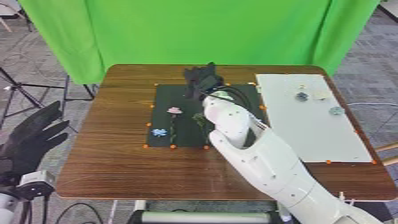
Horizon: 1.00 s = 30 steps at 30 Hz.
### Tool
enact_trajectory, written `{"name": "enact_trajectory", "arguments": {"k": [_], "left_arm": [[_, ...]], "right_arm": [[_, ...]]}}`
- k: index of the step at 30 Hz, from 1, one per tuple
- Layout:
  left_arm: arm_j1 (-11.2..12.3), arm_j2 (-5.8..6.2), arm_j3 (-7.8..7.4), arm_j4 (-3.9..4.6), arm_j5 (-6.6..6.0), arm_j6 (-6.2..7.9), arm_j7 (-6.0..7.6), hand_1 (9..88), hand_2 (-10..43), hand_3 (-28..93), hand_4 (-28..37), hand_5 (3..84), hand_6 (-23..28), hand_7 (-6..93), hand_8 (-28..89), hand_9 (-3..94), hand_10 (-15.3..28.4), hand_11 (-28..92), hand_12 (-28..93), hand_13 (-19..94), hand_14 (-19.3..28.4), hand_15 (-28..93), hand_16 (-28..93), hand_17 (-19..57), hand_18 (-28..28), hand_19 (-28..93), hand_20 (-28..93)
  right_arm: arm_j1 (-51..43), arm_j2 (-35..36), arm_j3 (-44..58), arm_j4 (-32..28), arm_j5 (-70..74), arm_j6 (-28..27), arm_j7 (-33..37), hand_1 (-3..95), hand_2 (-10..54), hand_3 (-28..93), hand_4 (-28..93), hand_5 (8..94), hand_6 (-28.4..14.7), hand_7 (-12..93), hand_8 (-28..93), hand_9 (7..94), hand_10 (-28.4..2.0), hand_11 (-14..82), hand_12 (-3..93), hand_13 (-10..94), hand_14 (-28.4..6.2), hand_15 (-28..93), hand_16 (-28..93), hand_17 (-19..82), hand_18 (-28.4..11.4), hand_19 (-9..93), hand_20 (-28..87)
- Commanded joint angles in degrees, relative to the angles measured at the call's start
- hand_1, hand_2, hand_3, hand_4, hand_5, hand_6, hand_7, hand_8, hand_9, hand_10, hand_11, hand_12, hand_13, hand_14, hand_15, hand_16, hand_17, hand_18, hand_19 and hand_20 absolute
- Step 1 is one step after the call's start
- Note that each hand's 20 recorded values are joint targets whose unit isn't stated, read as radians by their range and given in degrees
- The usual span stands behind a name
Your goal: Arrange flowers
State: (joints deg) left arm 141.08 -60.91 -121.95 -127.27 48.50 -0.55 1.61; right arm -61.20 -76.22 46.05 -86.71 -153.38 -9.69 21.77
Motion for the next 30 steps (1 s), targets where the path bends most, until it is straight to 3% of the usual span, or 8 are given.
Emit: {"name": "enact_trajectory", "arguments": {"k": [1,6,11,16,23,30], "left_arm": [[1.17,-0.91,-0.35,-0.25,0.26,0.12,0.08,22.6,-3.2,70,-28.3,21.5,0.9,17.0,-8,17.6,8.7,10,20,14,11.8,18,5,-10.6,19.3,38,8],[0.99,-0.88,-0.41,-0.16,0.64,-0.23,0.03,22.7,-3.3,70,-28.3,21.5,0.8,18.1,-9,17.7,8.7,11,19,14,11.7,18,5,-10.5,19.3,38,8],[1.36,-0.9,-0.43,-0.33,0.5,-0.04,0.41,22.9,-3.6,70,-28.3,21.4,0.8,18.4,-9,17.6,8.6,11,19,14,11.7,19,5,-10.5,19.3,38,8],[1.67,-1.09,-0.87,-0.32,0.41,-0.19,0.58,22.8,-3.6,70,-28.3,21.4,0.8,18.7,-9,17.6,8.7,12,19,14,11.8,19,5,-10.5,19.3,38,8],[0.75,-0.56,-0.62,0.15,0.45,-0.5,0.15,22.8,-3.6,70,-28.3,21.4,0.8,18.8,-9,17.5,8.6,12,19,14,11.7,19,5,-10.5,19.3,38,8],[0.72,-0.8,-0.56,-0.12,0.49,-0.59,-0.01,22.8,-3.6,70,-28.3,21.4,0.8,18.7,-9,17.5,8.6,12,19,14,11.7,19,5,-10.5,19.3,38,8]], "right_arm": [[-2.23,15.96,8.19,2.11,0.8,2.65,6.15,21.8,-7.6,85,-26,35.6,-5.4,29,-12,40.6,-15.1,23.2,25.3,44,-11.1,53,19,10,-21.2,66,49],[-3.9,22.08,10.01,6.09,-1.74,3.49,8.38,23.2,-7.6,86,-26,36.6,-5.0,31,-13,41.5,-14.7,23.7,25.2,44,-10.7,52,19,10,-21.0,66,48],[-7.59,25.69,16.45,5.68,-1.53,-0.12,12.83,23.5,-7.6,86,-27,36.6,-5.0,31,-13,41.6,-14.5,23.9,25.1,45,-10.6,53,20,11,-20.8,67,48],[-10.91,28.99,21.09,4.66,0.29,-0.16,15.59,23.5,-7.1,86,-27,36.5,-5.3,31,-13,41.7,-14.8,24.0,25.0,46,-10.7,55,20,11,-20.9,68,49],[-14.49,30.04,24.67,4.86,2.31,-3.9,15.26,22.6,-7.2,86,-27,37.5,-5.3,31,-13,42.4,-14.8,23.7,24.7,45,-10.9,54,19,11,-20.9,68,48],[-16.82,29.5,26.41,4.18,4.54,-6.98,13.89,21.4,-6.5,85,-27,39.3,-4.7,32,-13,46.7,-13.8,23.9,24.3,46,-10.3,52,19,10,-20.9,67,48]]}}
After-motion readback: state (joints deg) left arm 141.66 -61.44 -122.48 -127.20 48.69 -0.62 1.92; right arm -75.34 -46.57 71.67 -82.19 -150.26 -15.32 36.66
